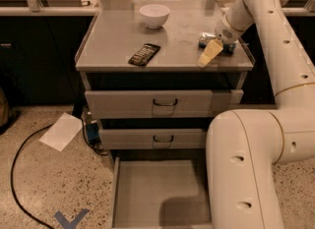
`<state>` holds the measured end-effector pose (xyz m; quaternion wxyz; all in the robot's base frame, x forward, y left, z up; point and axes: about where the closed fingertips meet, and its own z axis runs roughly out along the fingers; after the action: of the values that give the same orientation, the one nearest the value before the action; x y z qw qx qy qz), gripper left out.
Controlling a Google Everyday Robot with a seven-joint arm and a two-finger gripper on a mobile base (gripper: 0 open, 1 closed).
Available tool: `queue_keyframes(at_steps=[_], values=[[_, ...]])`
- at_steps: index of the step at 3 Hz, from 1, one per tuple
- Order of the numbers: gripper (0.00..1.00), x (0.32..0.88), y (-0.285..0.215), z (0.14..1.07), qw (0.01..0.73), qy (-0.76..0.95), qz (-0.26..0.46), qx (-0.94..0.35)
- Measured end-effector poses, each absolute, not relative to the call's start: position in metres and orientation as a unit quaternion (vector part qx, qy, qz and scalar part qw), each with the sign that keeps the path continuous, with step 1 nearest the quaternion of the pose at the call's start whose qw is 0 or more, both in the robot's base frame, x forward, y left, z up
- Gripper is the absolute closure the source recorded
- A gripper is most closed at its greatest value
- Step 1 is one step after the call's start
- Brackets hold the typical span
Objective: Place redbull can into bottom drawer
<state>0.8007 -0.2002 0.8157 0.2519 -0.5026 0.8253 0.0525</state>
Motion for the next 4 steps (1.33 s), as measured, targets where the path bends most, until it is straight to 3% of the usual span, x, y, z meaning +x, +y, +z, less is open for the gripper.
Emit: queue_keyframes(at_steps=[1, 2, 4], values=[[0.88, 0.801, -0.2, 0.816, 0.252, 0.825, 0.053, -0.503], [1.0, 0.793, -0.197, 0.836, 0.252, 0.825, 0.052, -0.503], [1.0, 0.797, -0.2, 0.837, 0.272, 0.826, 0.062, -0.49]])
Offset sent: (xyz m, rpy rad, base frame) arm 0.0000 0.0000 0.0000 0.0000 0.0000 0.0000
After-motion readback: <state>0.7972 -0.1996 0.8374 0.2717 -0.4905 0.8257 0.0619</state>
